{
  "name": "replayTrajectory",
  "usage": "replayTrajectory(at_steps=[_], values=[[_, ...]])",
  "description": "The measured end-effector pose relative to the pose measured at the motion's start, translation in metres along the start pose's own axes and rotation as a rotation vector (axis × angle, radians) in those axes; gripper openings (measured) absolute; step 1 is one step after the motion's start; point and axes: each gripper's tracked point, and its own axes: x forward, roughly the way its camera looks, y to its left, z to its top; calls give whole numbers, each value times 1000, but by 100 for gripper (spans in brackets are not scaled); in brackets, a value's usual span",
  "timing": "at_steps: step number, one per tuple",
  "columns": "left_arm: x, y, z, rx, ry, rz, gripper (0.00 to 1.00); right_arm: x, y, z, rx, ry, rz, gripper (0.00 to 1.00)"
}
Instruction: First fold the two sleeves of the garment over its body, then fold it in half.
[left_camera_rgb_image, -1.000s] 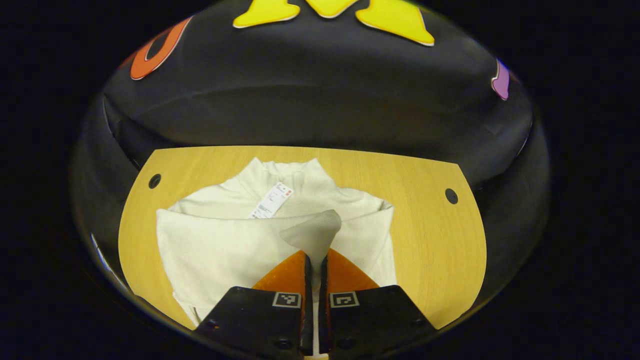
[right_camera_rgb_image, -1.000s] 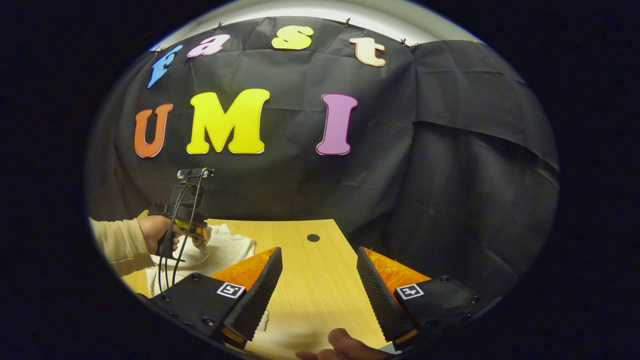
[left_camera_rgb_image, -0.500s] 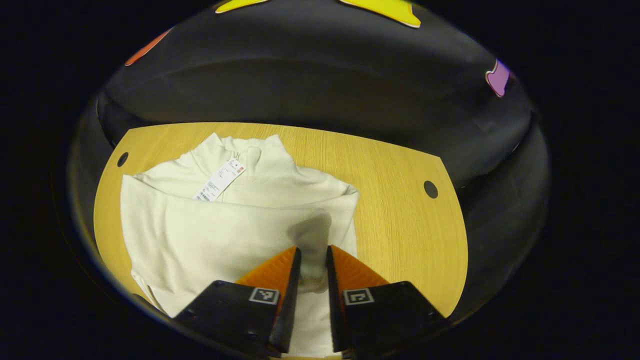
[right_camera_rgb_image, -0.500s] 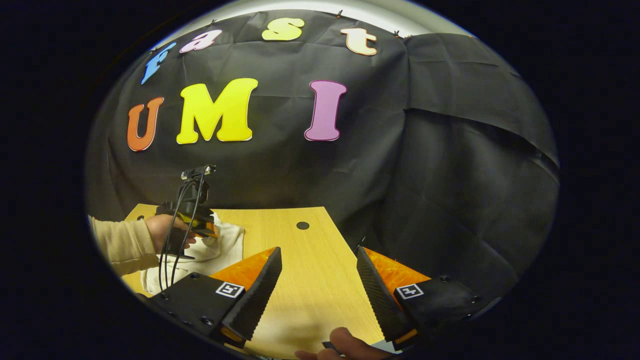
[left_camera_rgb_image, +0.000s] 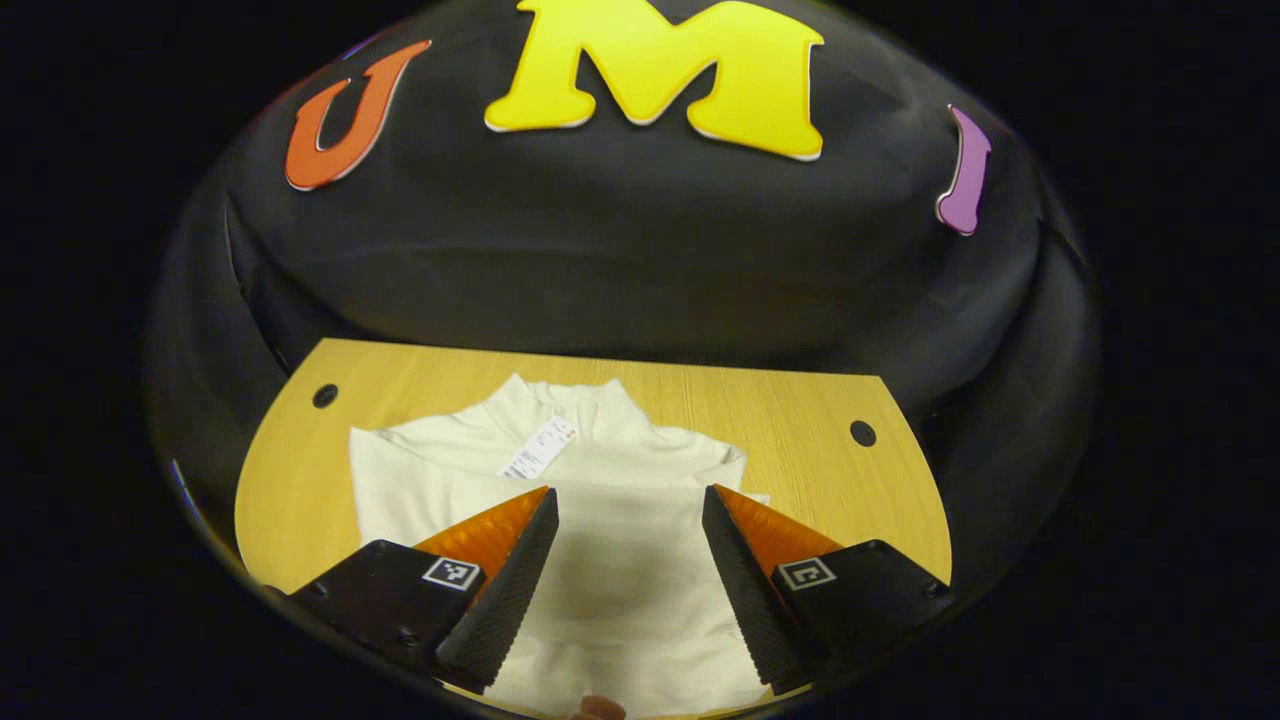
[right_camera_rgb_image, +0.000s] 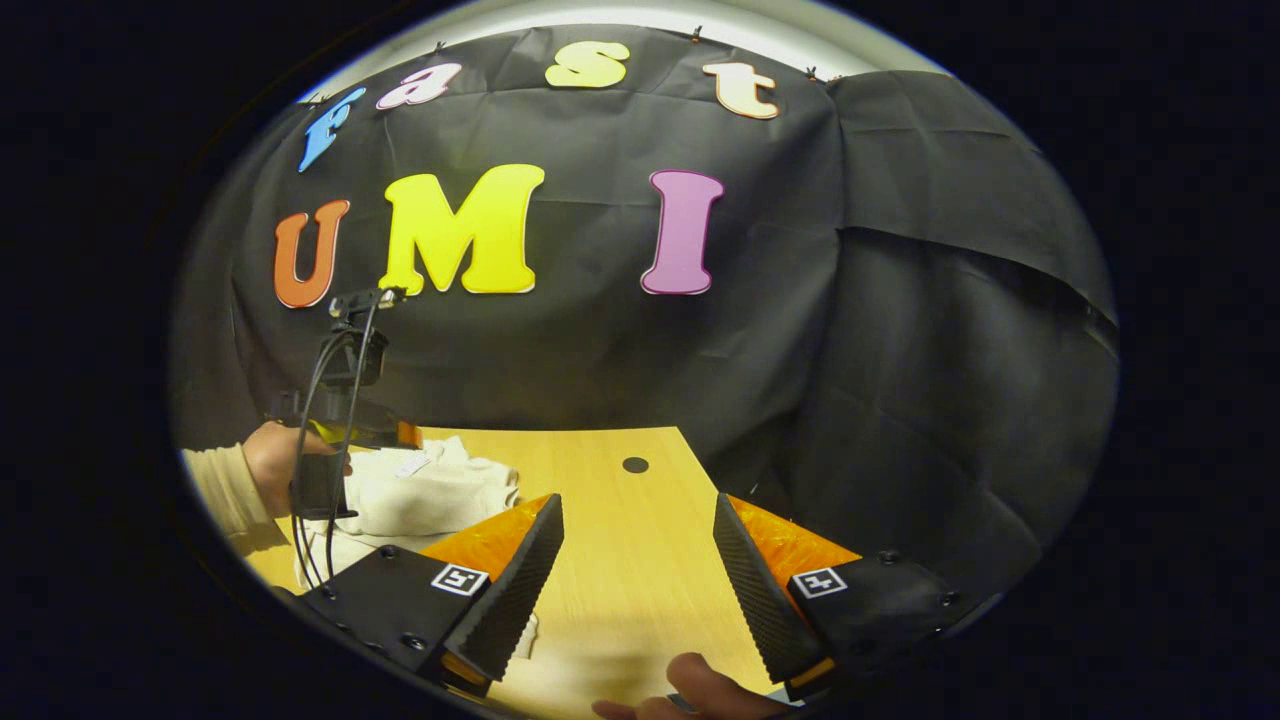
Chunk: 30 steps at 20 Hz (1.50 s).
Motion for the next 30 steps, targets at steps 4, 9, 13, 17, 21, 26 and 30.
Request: replayTrajectory(at_steps=[4, 9, 13, 17, 21, 26, 30], values=[[-63, 40, 25, 37, -163, 37, 93, 2, 34, -2, -23, -10, 67, 94], [-123, 89, 13, 88, -265, 76, 94, 8, 83, -9, -68, -18, 136, 94], [-165, 134, -1, 114, -339, 162, 94, 10, 115, -14, -92, -32, 177, 96], [-175, 167, -50, 46, -264, 194, 94, 26, 137, -53, -116, 33, 195, 95], [-162, 195, -115, 13, -106, 212, 94, 53, 154, -121, -149, 192, 197, 95], [-142, 219, -209, -12, 145, 241, 94, 76, 153, -207, -214, 388, 144, 96], [-133, 230, -271, -20, 319, 243, 94, 81, 152, -257, -263, 516, 133, 96]])
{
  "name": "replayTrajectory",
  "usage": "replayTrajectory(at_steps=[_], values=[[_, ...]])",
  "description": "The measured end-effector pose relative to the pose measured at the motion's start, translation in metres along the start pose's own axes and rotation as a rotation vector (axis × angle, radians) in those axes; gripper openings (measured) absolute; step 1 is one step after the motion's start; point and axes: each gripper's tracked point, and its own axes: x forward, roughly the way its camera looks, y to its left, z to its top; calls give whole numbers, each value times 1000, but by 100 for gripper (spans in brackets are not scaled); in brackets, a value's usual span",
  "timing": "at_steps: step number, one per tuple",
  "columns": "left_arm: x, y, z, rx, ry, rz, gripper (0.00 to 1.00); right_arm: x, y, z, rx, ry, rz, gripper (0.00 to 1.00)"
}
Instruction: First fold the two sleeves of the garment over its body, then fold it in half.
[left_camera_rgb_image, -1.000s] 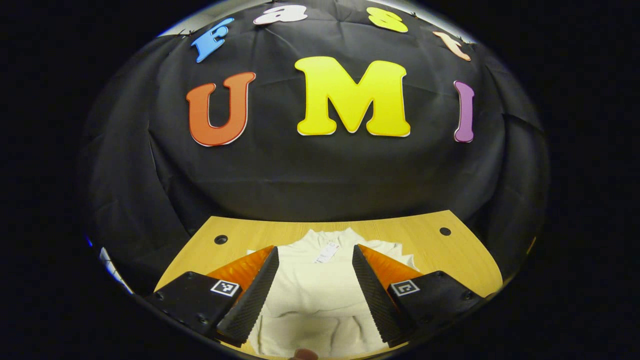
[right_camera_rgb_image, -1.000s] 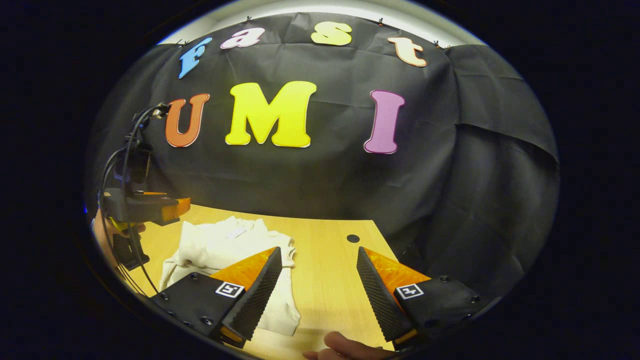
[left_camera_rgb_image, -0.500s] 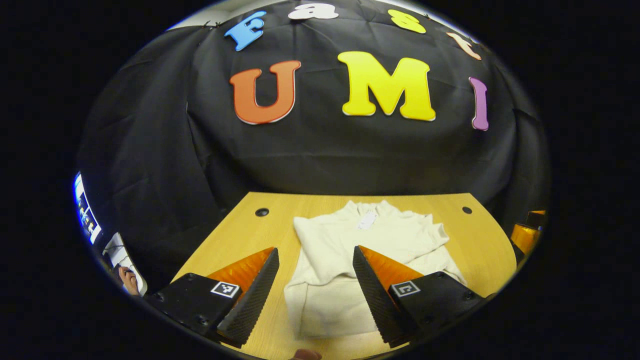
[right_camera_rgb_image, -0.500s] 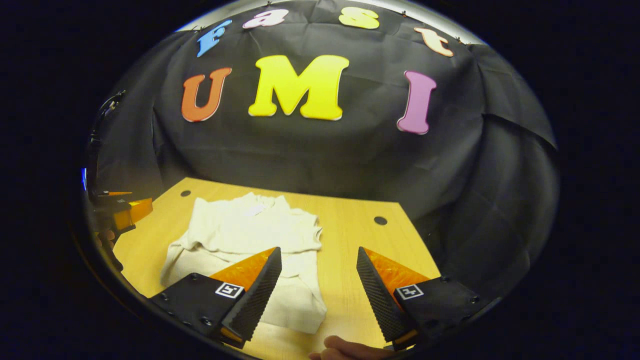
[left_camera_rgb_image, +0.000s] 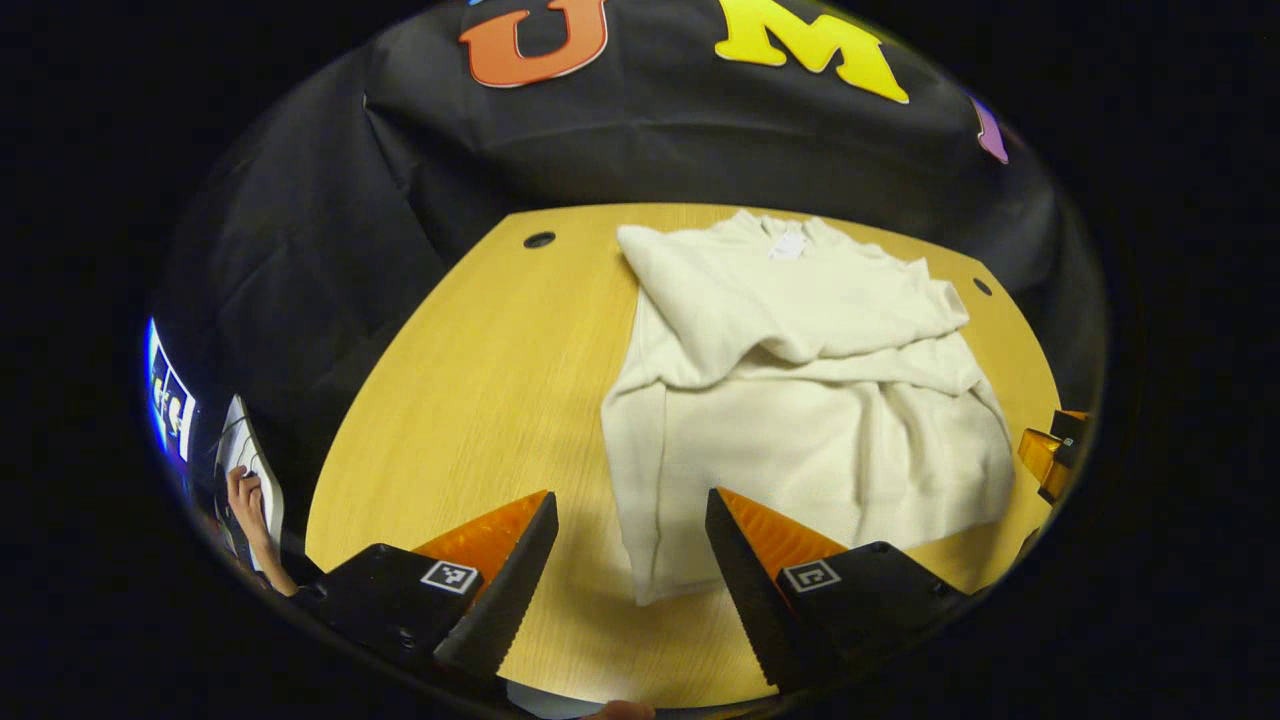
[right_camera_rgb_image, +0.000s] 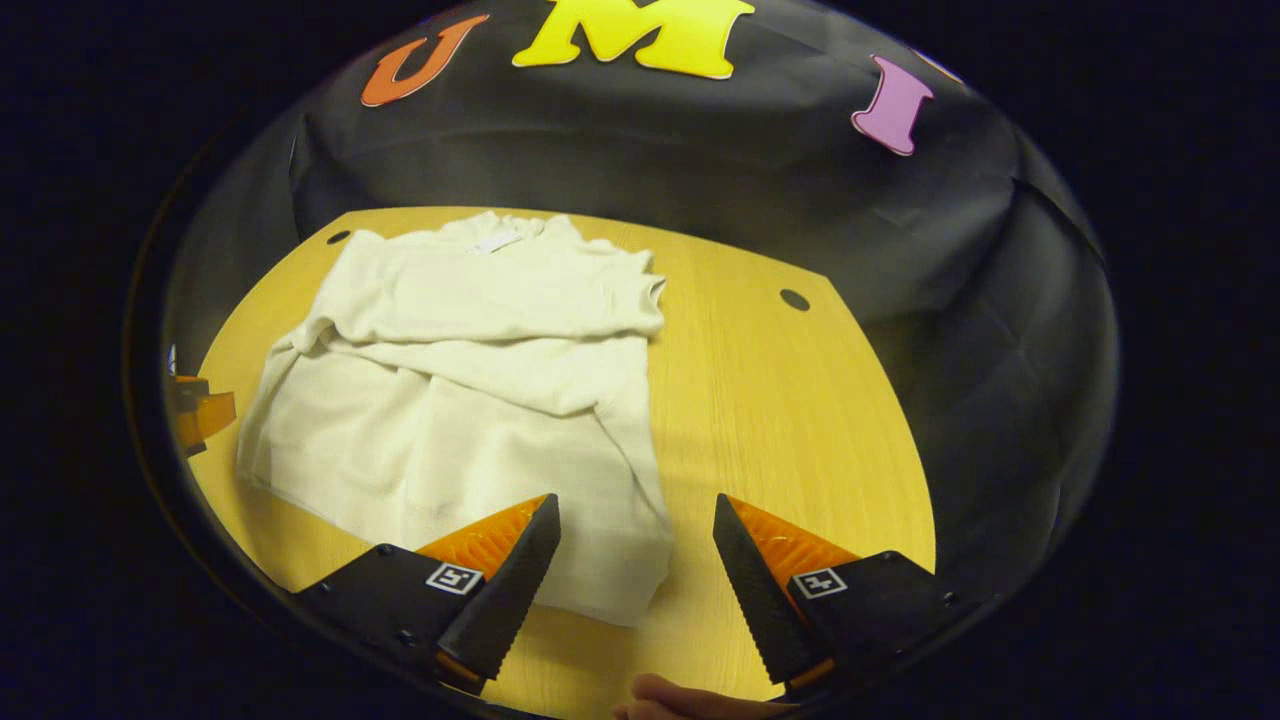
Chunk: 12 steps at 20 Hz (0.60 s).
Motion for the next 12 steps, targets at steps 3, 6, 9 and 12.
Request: replayTrajectory(at_steps=[3, 6, 9, 12], values=[[11, -6, -24, -39, 103, -29, 95, 13, 5, -29, 59, 99, 16, 96], [17, -5, -38, -8, 188, -22, 95, 17, 9, -59, 82, 208, 38, 96], [17, -2, -46, -19, 251, -5, 95, 21, 6, -68, 126, 262, 53, 96], [15, -3, -43, -44, 284, -12, 94, 21, 6, -74, 157, 315, 88, 96]])
